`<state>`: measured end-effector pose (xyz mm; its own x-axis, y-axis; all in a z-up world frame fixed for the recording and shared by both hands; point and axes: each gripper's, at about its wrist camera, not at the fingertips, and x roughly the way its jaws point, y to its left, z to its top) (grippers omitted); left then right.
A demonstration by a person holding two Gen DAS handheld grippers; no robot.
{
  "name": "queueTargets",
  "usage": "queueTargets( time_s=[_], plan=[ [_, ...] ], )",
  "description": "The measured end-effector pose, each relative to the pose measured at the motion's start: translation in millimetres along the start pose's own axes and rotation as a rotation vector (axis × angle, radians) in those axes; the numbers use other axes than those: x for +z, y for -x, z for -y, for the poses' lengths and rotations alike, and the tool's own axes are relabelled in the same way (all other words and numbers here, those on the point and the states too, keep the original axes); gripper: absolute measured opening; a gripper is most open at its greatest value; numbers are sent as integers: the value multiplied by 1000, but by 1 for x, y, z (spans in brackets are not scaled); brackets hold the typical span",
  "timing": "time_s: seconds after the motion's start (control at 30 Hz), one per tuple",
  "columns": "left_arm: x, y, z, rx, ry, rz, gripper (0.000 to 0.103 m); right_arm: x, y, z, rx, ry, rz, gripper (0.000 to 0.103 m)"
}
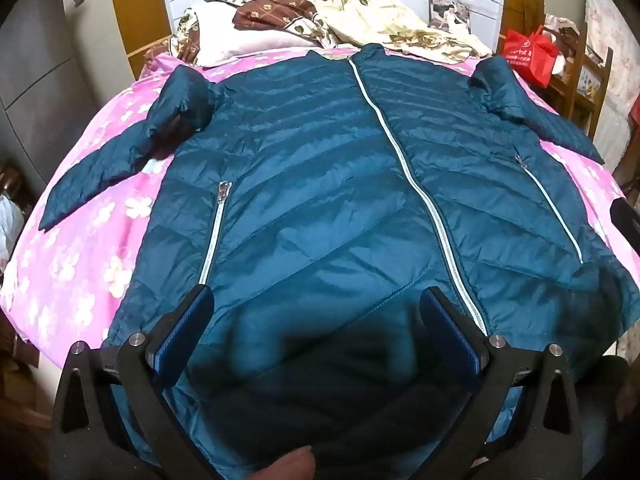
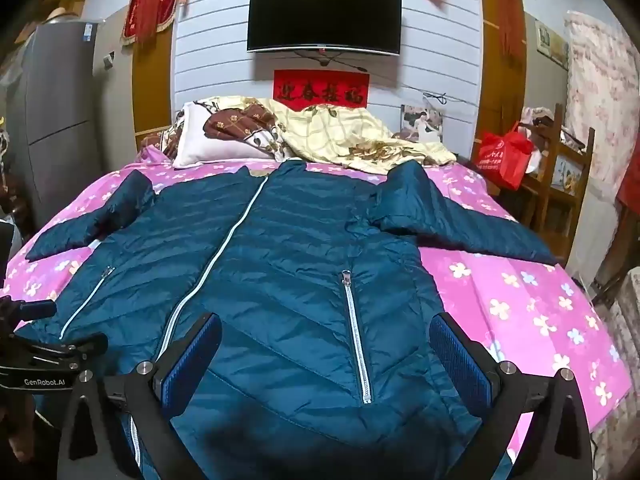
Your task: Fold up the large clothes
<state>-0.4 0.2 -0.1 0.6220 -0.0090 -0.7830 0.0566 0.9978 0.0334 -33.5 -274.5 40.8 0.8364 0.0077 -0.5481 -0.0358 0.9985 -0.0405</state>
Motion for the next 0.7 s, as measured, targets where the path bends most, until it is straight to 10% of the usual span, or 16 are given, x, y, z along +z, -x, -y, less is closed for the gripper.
queueTargets(
  time_s=[0.7],
  plan=[
    [-4,-5,-1,6,2,-14,103,0,3,6,5,-27,10,103]
  ],
)
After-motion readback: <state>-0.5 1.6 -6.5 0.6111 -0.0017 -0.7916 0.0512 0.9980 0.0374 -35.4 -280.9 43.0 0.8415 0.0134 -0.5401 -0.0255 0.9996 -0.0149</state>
